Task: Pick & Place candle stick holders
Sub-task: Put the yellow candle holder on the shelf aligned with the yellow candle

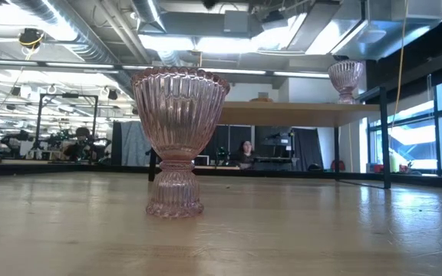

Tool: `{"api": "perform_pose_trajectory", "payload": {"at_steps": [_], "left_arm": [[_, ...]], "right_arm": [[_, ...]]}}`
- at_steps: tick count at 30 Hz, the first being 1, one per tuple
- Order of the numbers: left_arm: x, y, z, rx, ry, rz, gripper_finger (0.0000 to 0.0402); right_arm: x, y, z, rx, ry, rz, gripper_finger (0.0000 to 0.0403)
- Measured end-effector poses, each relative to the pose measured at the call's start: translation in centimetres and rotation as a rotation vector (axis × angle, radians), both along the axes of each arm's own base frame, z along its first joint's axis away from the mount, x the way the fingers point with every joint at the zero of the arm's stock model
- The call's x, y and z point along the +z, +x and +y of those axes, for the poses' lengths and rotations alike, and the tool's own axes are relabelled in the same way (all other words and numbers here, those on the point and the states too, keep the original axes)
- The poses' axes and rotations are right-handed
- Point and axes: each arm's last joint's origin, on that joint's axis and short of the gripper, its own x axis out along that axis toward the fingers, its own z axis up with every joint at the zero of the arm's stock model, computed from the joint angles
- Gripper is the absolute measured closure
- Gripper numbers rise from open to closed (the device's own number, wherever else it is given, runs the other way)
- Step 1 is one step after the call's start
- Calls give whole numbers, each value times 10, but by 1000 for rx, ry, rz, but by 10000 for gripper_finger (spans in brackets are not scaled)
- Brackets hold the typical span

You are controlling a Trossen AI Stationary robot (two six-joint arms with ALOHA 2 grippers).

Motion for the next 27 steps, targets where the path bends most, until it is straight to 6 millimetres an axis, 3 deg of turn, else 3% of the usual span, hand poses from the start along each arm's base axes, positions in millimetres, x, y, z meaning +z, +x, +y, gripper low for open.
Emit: {"api": "perform_pose_trajectory", "payload": {"at_steps": [5,12,17,27], "left_arm": [[-10,-11,-55,-26,28,44,400],[-51,-33,-113,-42,56,165,400],[-70,-48,-142,-2,29,201,397],[-89,-44,-185,34,-187,242,399]], "right_arm": [[4,1,2,3,0,1,398],[-2,0,2,22,-34,48,398],[-4,0,1,24,-52,64,398],[-8,6,-6,-32,-94,79,398]]}}
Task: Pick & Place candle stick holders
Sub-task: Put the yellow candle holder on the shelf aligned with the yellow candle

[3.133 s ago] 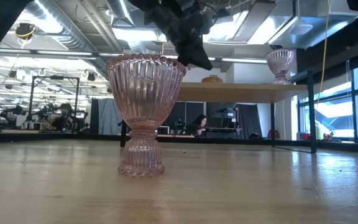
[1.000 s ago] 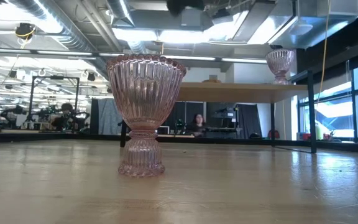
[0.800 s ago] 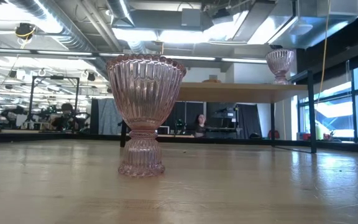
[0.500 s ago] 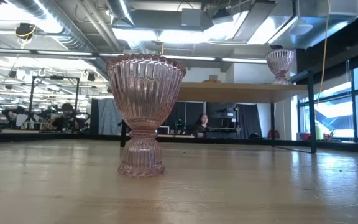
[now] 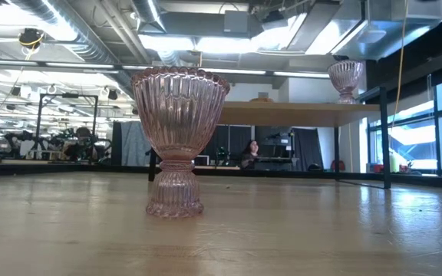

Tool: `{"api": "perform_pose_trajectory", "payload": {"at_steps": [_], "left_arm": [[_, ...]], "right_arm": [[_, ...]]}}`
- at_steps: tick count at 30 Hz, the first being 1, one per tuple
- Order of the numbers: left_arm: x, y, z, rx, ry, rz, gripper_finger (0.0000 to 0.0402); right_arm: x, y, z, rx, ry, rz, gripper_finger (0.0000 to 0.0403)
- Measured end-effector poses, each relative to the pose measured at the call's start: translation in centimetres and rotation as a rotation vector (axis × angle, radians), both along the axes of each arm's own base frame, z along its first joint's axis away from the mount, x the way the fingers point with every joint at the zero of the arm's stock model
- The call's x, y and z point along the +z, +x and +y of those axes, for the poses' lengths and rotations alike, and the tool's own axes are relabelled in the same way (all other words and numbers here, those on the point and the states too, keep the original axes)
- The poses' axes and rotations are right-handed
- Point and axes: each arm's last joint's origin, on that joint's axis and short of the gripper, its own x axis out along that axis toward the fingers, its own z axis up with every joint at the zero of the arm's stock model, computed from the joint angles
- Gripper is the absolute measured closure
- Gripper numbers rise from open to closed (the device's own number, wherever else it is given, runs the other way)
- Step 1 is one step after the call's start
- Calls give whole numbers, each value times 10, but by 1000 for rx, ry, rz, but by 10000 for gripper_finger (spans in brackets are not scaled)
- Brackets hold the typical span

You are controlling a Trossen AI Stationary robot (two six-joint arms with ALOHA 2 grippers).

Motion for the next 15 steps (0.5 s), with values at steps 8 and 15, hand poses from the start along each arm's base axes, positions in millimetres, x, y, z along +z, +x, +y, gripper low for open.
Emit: {"api": "perform_pose_trajectory", "payload": {"at_steps": [8,15], "left_arm": [[-5,-4,-8,38,136,49,399],[-5,-3,-2,85,262,-1,399]], "right_arm": [[-5,1,-3,-11,-39,35,398],[6,4,-7,-45,-235,-21,398]]}}
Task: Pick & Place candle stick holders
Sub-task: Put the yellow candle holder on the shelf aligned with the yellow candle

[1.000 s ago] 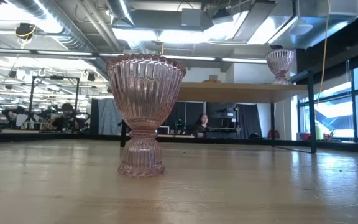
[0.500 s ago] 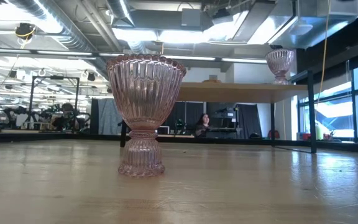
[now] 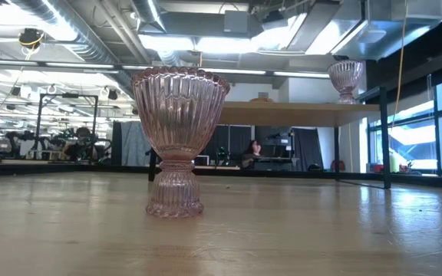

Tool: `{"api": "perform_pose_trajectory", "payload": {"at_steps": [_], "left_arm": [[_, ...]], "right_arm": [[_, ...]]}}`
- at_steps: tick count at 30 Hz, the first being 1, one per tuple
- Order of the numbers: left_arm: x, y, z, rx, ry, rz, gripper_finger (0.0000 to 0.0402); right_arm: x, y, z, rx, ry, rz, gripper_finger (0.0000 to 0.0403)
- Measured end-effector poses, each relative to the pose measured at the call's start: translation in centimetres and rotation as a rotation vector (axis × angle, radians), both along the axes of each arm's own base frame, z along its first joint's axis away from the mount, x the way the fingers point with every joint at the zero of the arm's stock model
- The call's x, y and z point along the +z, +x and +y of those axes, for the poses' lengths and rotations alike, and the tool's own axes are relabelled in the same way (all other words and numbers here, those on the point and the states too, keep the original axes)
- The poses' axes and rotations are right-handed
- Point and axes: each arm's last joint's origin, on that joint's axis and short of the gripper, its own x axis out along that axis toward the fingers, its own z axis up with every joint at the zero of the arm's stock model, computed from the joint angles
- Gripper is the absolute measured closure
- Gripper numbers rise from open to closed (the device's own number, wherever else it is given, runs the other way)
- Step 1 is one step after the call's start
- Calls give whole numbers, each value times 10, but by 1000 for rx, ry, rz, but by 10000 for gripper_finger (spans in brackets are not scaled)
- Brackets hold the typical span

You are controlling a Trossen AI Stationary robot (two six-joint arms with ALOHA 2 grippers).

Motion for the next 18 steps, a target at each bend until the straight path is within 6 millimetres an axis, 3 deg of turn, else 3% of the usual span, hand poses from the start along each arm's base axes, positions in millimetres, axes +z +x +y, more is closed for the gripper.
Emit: {"api": "perform_pose_trajectory", "payload": {"at_steps": [6,10,15,18], "left_arm": [[-4,-2,-1,10,130,-63,400],[-14,-6,-1,8,195,-63,398],[-31,-13,0,30,246,-46,400],[-43,-18,-1,46,245,-29,398]], "right_arm": [[78,3,-2,-122,-228,67,398],[125,3,-1,-114,-218,143,397],[132,-4,12,5,-247,236,396],[124,-7,21,8,-195,313,379]]}}
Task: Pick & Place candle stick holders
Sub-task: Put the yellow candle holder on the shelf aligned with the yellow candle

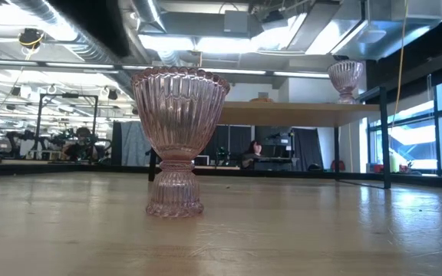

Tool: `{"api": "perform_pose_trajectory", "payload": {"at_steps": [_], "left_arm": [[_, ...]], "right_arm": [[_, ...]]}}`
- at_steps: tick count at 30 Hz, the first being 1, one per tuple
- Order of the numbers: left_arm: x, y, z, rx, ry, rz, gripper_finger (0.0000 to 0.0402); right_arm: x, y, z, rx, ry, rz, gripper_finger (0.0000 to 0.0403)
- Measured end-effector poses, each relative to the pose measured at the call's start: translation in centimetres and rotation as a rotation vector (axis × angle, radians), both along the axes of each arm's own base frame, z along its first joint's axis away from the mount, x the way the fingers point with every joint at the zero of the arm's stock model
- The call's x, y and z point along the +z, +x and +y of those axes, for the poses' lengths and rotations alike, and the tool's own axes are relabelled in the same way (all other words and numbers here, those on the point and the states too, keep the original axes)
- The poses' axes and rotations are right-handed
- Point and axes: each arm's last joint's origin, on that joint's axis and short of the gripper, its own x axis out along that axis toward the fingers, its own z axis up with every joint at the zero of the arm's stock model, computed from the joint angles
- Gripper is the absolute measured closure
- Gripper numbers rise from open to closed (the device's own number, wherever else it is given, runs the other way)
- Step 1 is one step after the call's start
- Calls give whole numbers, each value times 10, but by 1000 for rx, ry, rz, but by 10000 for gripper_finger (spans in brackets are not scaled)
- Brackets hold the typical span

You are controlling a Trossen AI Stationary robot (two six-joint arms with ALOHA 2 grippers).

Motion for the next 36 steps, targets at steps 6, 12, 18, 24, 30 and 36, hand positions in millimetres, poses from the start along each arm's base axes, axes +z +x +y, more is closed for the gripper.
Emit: {"api": "perform_pose_trajectory", "payload": {"at_steps": [6,12,18,24,30,36], "left_arm": [[-10,-6,-3,19,-37,23,399],[-7,-8,-6,4,-52,2,400],[-7,-7,-5,0,-63,16,400],[-7,-7,-5,-14,-57,21,399],[-7,-7,-5,-21,-57,26,399],[-7,-7,-5,-23,-61,30,399]], "right_arm": [[-34,-9,23,-109,97,215,296],[-61,-22,35,-242,154,421,221],[-84,-24,45,-282,127,511,206],[-103,-20,43,-336,67,626,206],[-107,-17,39,-352,41,627,206],[-118,-19,35,-369,18,663,206]]}}
